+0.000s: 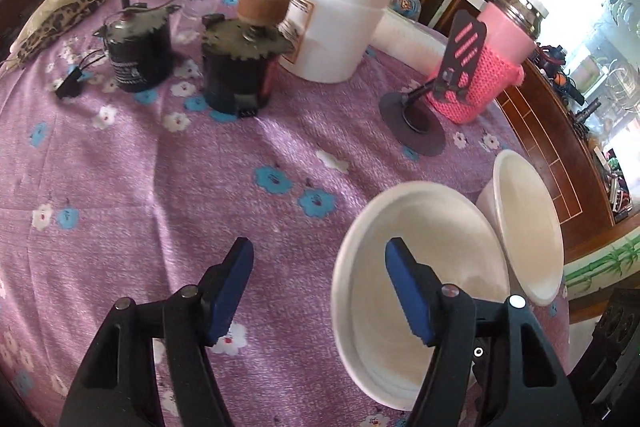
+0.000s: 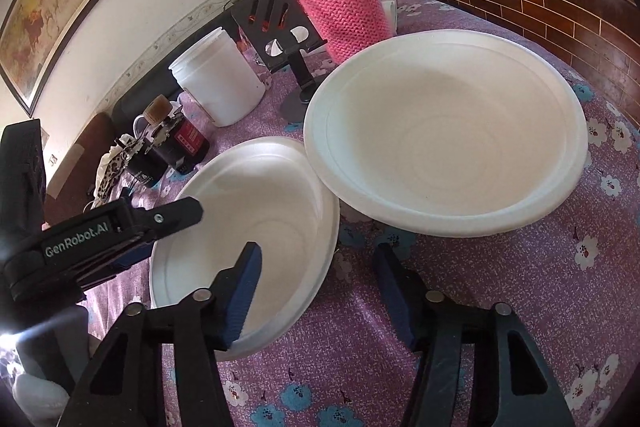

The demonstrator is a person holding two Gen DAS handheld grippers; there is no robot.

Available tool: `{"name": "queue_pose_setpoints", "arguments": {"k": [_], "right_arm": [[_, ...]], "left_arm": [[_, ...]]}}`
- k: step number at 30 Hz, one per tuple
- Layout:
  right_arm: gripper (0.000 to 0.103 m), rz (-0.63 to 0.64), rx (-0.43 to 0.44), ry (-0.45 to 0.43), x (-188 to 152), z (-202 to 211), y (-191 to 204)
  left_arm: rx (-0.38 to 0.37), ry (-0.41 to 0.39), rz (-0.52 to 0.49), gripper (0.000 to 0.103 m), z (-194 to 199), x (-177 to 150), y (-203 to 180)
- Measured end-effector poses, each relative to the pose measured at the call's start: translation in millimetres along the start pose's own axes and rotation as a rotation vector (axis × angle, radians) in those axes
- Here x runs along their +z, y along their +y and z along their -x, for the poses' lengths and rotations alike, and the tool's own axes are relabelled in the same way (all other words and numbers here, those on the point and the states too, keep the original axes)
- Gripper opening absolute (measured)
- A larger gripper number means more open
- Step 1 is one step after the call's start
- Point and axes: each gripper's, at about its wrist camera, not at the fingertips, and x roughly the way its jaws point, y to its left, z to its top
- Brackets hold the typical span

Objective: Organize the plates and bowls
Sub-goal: 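Close both grippers on the rim of the smaller white bowl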

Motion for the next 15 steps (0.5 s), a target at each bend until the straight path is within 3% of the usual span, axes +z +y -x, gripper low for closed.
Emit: {"name": "queue_pose_setpoints", "arguments": {"k": [2,5,6,15], "right_arm": [[0.051,0.001,0.002,0.002,-0.6,-0.1,0.1],[0.038,0.01,0.012,0.007,-1.0,-0.9,2.2],[0.036,0.014,0.013,0.006,-1.5,-0.7,3.2],[0.029,0.086,0.05,-0.004,-8.7,4.0,21.7]], "left_arm": [[-0.002,0.004,-0.01,0.063,-1.2,-1.5,-3.3],[-0.002,0.019,-0.041,0.028,-1.7,-5.3,-8.5],[-0.006,0.024,-0.049,0.023,-1.6,-7.4,-10.4],[0.017,-0.023,-0.057,0.021,22.2,-31.1,-7.1]]}}
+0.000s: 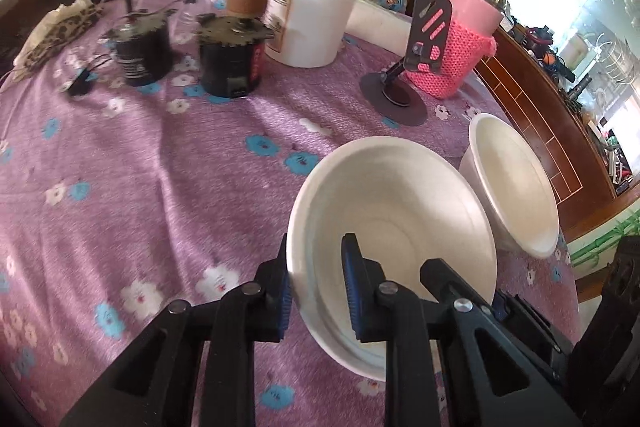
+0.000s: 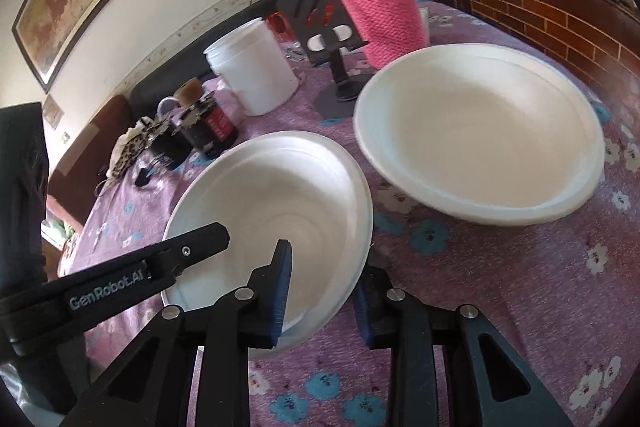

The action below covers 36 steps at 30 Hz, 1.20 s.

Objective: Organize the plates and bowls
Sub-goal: 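Close both grippers on the rim of the smaller white bowl, then carry the white bowl to the stack on the red plates and lower it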

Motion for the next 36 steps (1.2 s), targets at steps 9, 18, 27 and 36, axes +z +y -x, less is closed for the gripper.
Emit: {"name": "queue_pose_setpoints", "arguments": {"k": [9,18,27,36], "right_arm": [[0.026,0.078,0.061,-0.02,-10.6,10.1,27.4],[0.026,0.132,0.096,-0.019,-22.9,16.8,47.4],[0.026,0.162,0.149,-0.032,-29.4,28.8,63.0],[0.026,0.248,0.212,-0.048,-46.4,50.5,100.0]], "left_arm": [[0.034,-0.054,0.044,0.021,34.9,-23.2,18.9],[0.11,-0.107,0.042,0.021,60.5,-39.2,22.2],[0.182,-0.179,0.026,0.021,90.7,-55.4,23.4],[0.179,-0.238,0.087,0.021,137.9,-83.5,49.4]]}}
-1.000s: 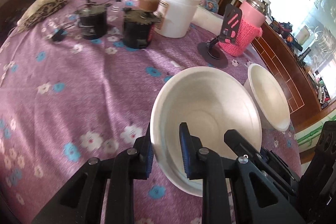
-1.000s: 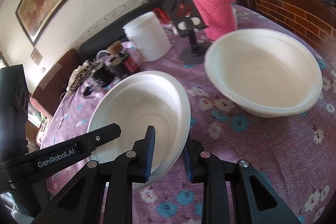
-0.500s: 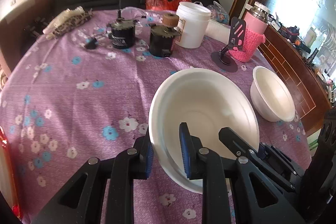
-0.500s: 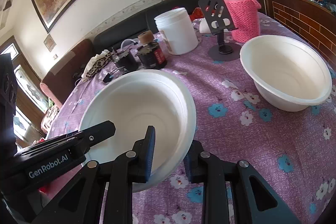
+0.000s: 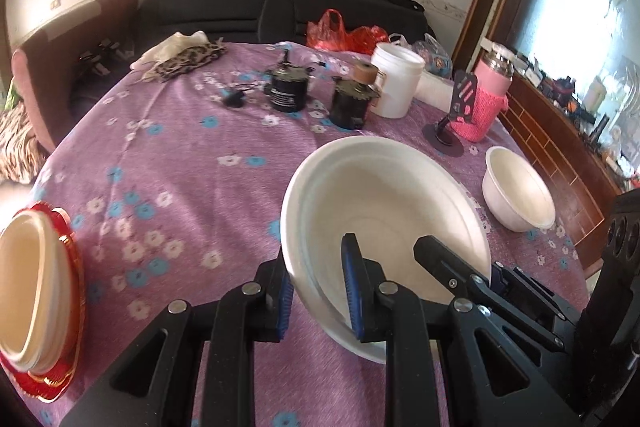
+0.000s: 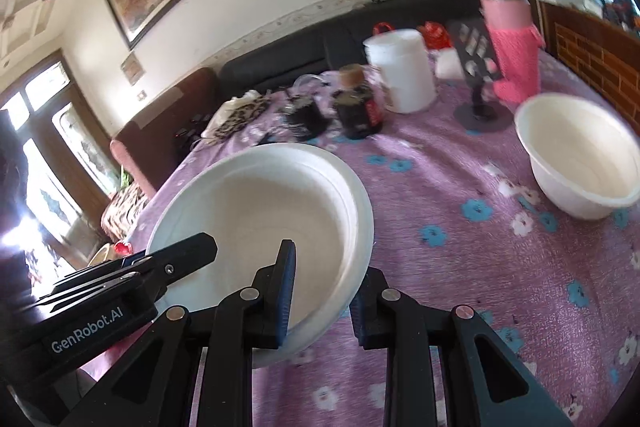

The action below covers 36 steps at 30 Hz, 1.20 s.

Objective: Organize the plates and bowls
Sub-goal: 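Carry the white bowl to the stack on the red plates and lower it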

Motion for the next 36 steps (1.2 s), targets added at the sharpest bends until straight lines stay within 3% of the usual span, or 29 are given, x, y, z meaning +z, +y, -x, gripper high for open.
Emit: {"name": "queue_pose_setpoints", "arguments": {"k": [9,19,28,36], "right_arm": [[0.027,-0.001,0.077,0.023,-15.2,21.0,48.1],[0.027,0.12,0.12,0.014,-23.3,40.5,132.4],[0.027,0.263,0.178,0.046,-33.3,20.5,228.4],[0.027,0.362,0.189,0.098,-43.3,-15.2,298.0]], "left_arm": [[-0.03,-0.091,0.078,0.022,62.6,-20.6,37.0],[-0.051,-0.166,0.237,0.022,116.3,-44.7,108.2],[0.024,-0.24,0.365,0.022,149.7,-58.8,186.3],[0.069,-0.23,0.462,0.022,150.4,-65.7,247.8]]}}
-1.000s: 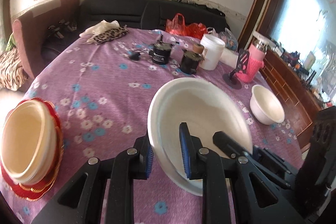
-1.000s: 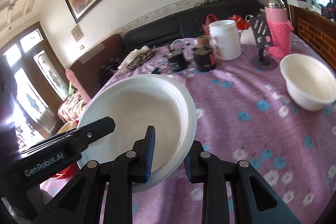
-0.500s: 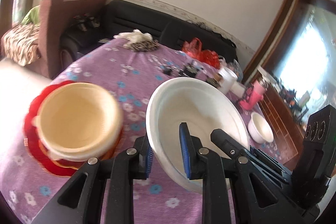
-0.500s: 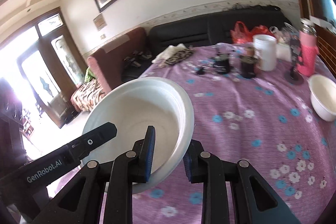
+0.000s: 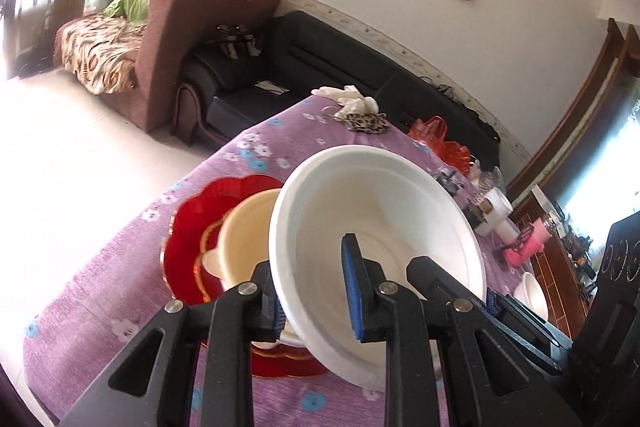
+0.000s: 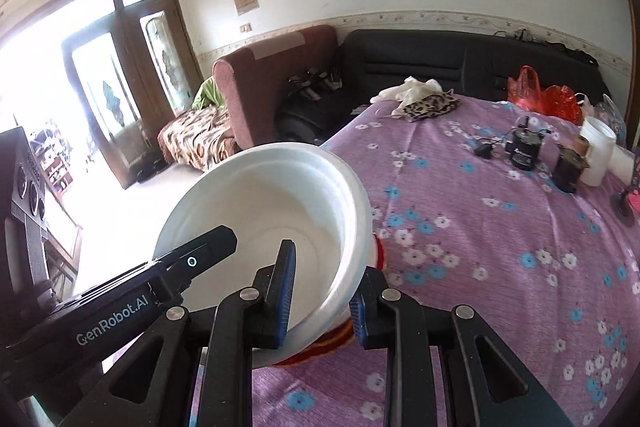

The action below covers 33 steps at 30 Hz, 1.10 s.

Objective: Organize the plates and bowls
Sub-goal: 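Carry the white bowl to the stack on the red plates and lower it, then lower the white bowl into the stack and open both grippers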

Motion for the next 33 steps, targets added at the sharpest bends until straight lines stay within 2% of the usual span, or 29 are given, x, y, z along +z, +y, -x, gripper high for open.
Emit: {"name": "queue_pose_setpoints", "arguments": {"k": [9,18,20,22,23,24,28,30,31,32,33], "right_arm": [[0.027,0.041,-0.011,0.068,2.2,-42.0,19.2],[0.027,0.017,-0.029,0.121,-3.0,-68.6,5.2],[0.027,0.005,-0.03,0.129,-3.2,-71.9,0.5],[0.027,-0.008,-0.032,0.138,-3.2,-76.3,-4.5],[0.027,-0.013,-0.033,0.142,-3.6,-78.5,-6.2],[0.027,-0.016,-0.035,0.147,-3.9,-80.6,-8.0],[0.027,-0.011,-0.043,0.143,-4.2,-84.8,-9.4],[0.028,-0.008,-0.046,0.138,-4.0,-86.0,-8.9],[0.029,-0.01,-0.048,0.135,-3.9,-86.3,-9.1],[0.036,-0.02,-0.046,0.129,-3.6,-86.3,-10.1],[0.047,-0.029,-0.036,0.122,-4.0,-85.3,-10.3]], "left_arm": [[0.049,0.043,0.019,0.022,-26.5,8.3,29.0],[0.063,0.075,0.029,0.022,-46.4,8.4,40.6],[0.056,0.074,0.033,0.026,-47.9,9.3,41.7],[0.063,0.064,0.033,0.035,-47.2,10.8,41.6],[0.069,0.055,0.034,0.047,-46.5,10.7,41.3],[0.07,0.042,0.036,0.052,-43.8,11.2,41.6],[0.077,0.011,0.03,0.055,-36.0,14.0,40.1],[0.089,-0.004,0.019,0.061,-30.8,15.5,38.5],[0.095,-0.014,0.013,0.062,-27.8,15.7,37.1],[0.099,-0.024,0.008,0.065,-24.5,15.9,36.3],[0.106,-0.035,0.001,0.068,-20.6,16.0,34.8]]}}
